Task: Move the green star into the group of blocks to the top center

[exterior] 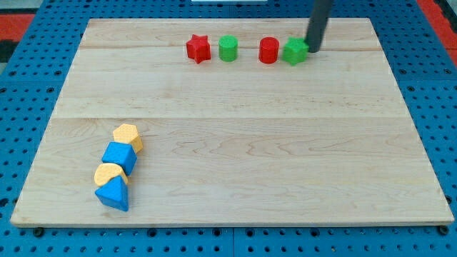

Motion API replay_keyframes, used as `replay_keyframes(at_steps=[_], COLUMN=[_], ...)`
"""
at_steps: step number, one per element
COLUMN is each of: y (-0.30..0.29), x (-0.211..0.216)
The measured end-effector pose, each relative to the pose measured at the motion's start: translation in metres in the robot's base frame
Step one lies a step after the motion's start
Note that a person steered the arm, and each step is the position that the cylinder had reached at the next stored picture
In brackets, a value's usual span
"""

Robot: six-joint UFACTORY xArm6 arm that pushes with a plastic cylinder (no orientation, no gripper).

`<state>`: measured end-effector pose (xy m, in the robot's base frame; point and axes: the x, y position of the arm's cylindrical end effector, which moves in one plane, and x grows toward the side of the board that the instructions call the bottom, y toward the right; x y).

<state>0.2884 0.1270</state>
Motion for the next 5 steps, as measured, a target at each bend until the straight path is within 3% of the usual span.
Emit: replay_keyframes(at_steps=[1, 5], y=[-0.039, -0.098], x=[0.001, -0.005])
